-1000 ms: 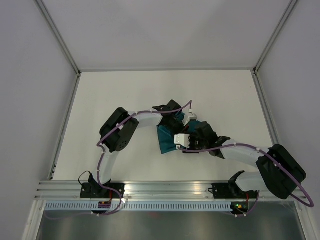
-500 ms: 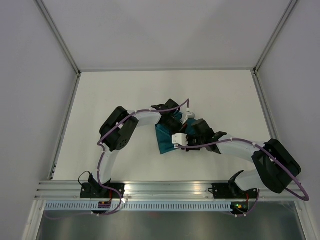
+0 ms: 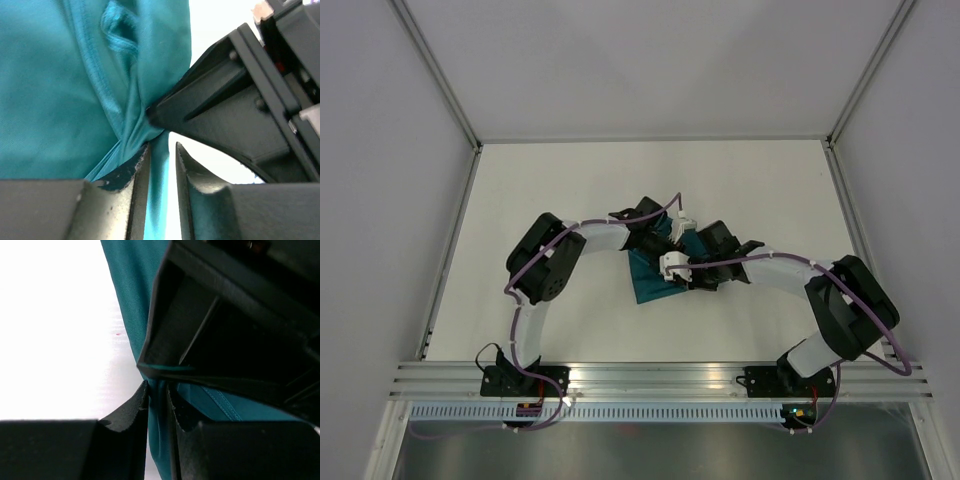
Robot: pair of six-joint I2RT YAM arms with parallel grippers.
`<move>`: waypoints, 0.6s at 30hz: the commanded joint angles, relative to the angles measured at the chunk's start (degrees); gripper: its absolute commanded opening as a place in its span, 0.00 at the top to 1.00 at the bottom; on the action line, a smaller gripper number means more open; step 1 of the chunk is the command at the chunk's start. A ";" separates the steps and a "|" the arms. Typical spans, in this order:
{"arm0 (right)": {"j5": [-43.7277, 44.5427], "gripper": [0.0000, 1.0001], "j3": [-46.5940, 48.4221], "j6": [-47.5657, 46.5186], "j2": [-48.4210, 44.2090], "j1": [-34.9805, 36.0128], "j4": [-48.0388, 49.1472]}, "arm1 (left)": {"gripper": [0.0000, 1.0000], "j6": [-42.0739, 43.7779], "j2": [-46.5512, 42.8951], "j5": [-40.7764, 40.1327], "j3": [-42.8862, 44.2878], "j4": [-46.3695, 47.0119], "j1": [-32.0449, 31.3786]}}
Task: Fold the napkin, place the utensils inside, and roll it up
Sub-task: Roll the napkin with the utensil
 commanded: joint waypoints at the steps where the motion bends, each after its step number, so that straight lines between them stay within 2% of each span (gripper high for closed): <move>1: -1.23 1.00 0.60 -1.48 4.78 -1.85 -11.80 | 0.66 -5.05 -4.13 -5.10 -2.41 4.88 2.04; 5: -2.38 0.99 2.80 -2.36 7.15 -2.38 -15.05 | 0.64 -7.86 -7.29 -9.40 -4.79 8.22 3.27; 8: -3.95 0.99 5.00 -3.33 9.00 -2.91 -18.22 | 0.64 -10.67 -10.72 -15.98 -7.07 11.47 4.59; 13: -7.56 1.00 11.05 -5.97 14.17 -5.10 -26.03 | 0.63 -18.49 -19.32 -34.16 -13.21 18.67 6.70; 18: -11.34 0.99 18.26 -10.01 21.47 -8.18 -36.56 | 0.63 -24.47 -35.75 -50.15 -26.39 30.95 7.67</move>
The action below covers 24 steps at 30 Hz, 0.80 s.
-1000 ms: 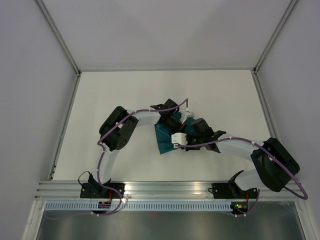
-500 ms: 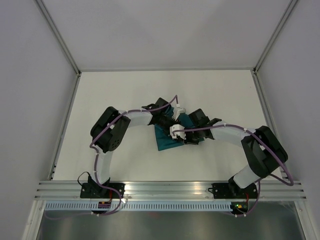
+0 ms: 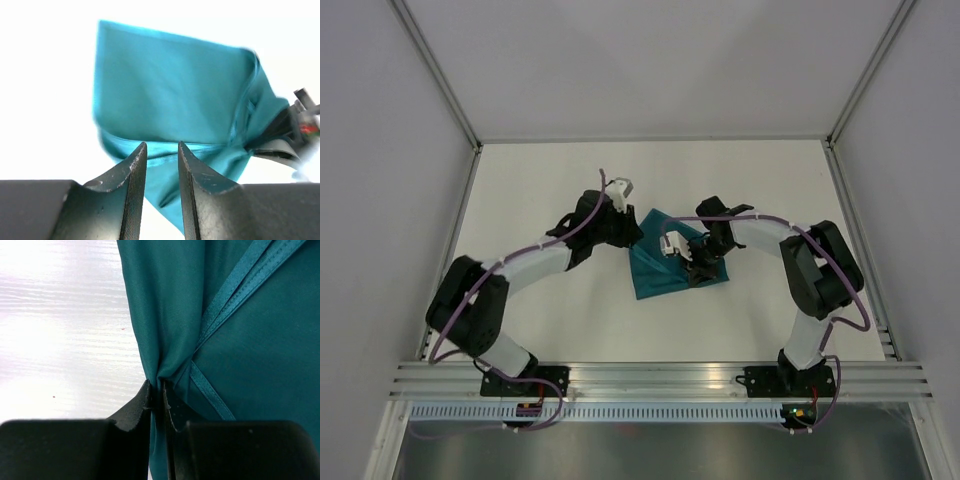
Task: Fold the napkin, place the utensils inside, and roll it up
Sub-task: Roll the napkin with the utensil
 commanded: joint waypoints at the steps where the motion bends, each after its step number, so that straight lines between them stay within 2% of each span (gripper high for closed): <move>1: -1.00 1.00 2.66 -5.70 9.73 -2.50 -15.56 | 0.63 -7.36 -11.55 -16.02 -8.89 13.08 -0.09; 4: -2.24 1.00 7.49 -7.90 14.75 -3.47 -21.19 | 0.63 -4.48 -18.68 -21.73 -14.35 18.54 -1.40; 5: -2.59 1.00 8.56 -8.09 15.90 -3.73 -22.16 | 0.63 -2.72 -20.95 -25.92 -14.98 18.81 -3.85; 7: -2.77 1.00 11.54 -8.44 19.23 -4.00 -24.88 | 0.64 4.56 -22.20 -30.25 -16.30 20.73 -7.46; 9: -3.03 1.00 13.66 -9.05 21.70 -4.26 -27.68 | 0.64 13.15 -22.21 -38.92 -16.74 22.41 -14.31; 11: -3.03 1.00 16.74 -9.32 25.22 -4.26 -30.24 | 0.63 21.68 -21.59 -44.12 -17.89 26.36 -20.53; 17: -3.74 0.99 21.66 -9.14 30.67 -4.70 -33.06 | 0.59 33.76 -15.71 -46.80 -18.94 30.42 -31.53; 21: -3.74 1.00 22.19 -7.92 32.17 -5.23 -32.63 | 0.55 39.99 -10.18 -46.27 -17.45 27.70 -36.91; 24: -3.74 0.99 22.54 -7.13 32.70 -5.23 -32.36 | 0.54 41.15 -6.39 -44.26 -15.78 23.76 -40.69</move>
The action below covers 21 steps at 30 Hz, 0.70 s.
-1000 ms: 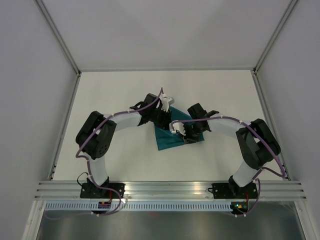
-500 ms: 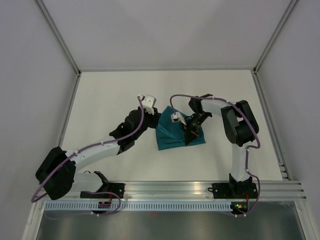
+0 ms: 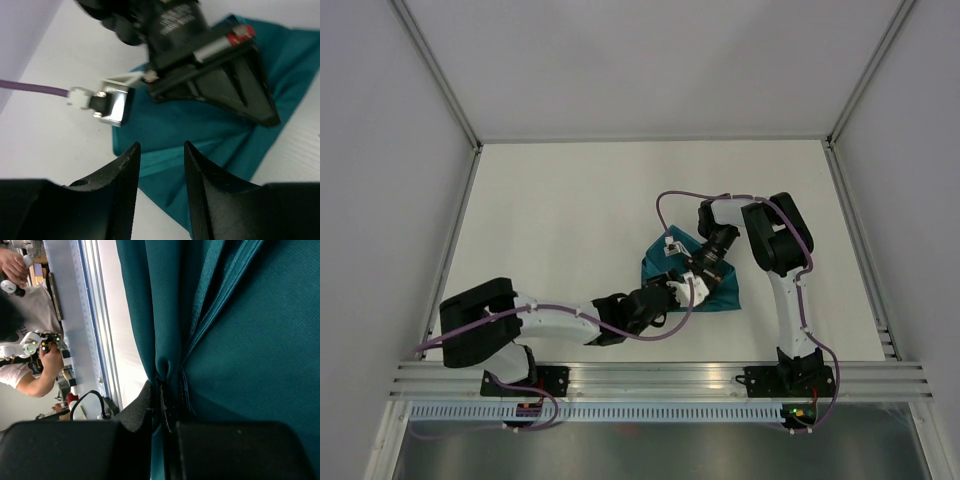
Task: Fold the napkin, place the utensils inside, and roll it up
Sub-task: Roll the napkin with the utensil
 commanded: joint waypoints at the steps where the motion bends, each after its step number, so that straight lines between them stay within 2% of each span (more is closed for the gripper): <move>1: 9.20 1.00 -0.25 -3.23 3.28 -0.22 10.34 | 0.54 6.82 3.34 0.60 3.25 -3.73 -3.76; 5: 9.11 1.00 -0.08 -2.88 3.54 -0.23 10.43 | 0.52 9.01 6.59 1.65 3.88 -4.98 -7.45; 9: 8.94 1.00 0.19 -2.70 3.81 -0.40 10.26 | 0.48 9.54 9.58 3.42 4.93 -5.24 -8.07; 21: 8.59 1.00 0.71 -2.35 4.25 -0.93 10.08 | 0.48 11.30 17.76 7.29 5.81 -1.81 -7.72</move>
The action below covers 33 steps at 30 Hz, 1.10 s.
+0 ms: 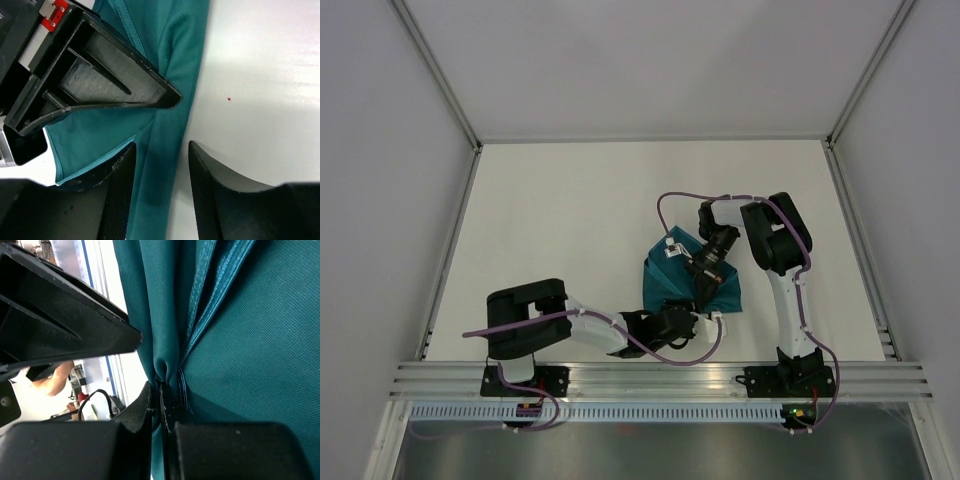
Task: Fold the napkin, place the utensils inside, and roll it up
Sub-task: Roll the napkin with the utensil
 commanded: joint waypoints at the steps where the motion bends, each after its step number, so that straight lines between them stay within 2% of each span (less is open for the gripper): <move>1: 8.28 1.00 0.65 -3.73 2.93 -0.29 11.59 | 0.48 2.56 2.33 2.21 1.48 1.62 0.26; 4: 8.11 1.00 0.74 -3.64 3.11 -0.47 11.50 | 0.49 1.33 2.68 5.01 2.01 0.04 2.01; 7: 8.02 1.00 0.91 -3.55 3.29 -0.38 11.42 | 0.54 0.27 2.95 7.31 3.33 -3.91 3.24; 14: 7.23 1.00 1.70 -3.90 3.55 -0.47 10.71 | 0.88 -4.03 5.49 17.15 7.90 -14.72 5.53; 18: 6.79 0.99 1.62 -3.55 3.20 -0.47 10.80 | 0.98 -5.88 6.64 22.77 10.97 -20.44 6.94; 19: 6.44 0.96 1.62 -3.46 2.85 -0.64 10.80 | 0.98 -6.14 6.72 24.61 11.33 -21.31 7.81; 20: 6.00 0.86 1.62 -3.38 1.80 -0.65 10.63 | 0.98 -7.10 6.73 27.24 11.59 -22.72 8.25; 22: 4.51 0.75 1.62 -2.85 -0.04 -1.00 10.54 | 0.98 -8.42 6.72 31.19 12.38 -24.48 9.74; 23: 3.98 0.53 1.62 -2.76 -1.10 -1.08 10.62 | 0.98 -8.87 6.73 32.79 12.73 -24.75 10.36; 24: 3.45 0.44 1.70 -1.46 -3.54 -1.35 11.15 | 0.98 -9.31 6.73 34.28 13.61 -26.32 10.89; 26: 2.83 0.34 1.97 0.48 -7.93 -1.87 12.81 | 0.98 -10.54 7.25 38.59 15.18 -28.78 12.47; 28: 2.04 0.32 2.23 5.29 -11.02 -3.19 16.22 | 0.98 -11.50 7.95 41.92 16.68 -30.72 13.70; 29: 1.87 0.28 2.49 7.24 -14.00 -3.72 17.73 | 0.98 -11.86 8.83 42.90 17.47 -31.86 14.14; 33: 2.04 0.26 2.06 18.93 -21.22 -8.62 27.22 | 0.98 -13.96 9.45 48.35 19.77 -34.42 17.12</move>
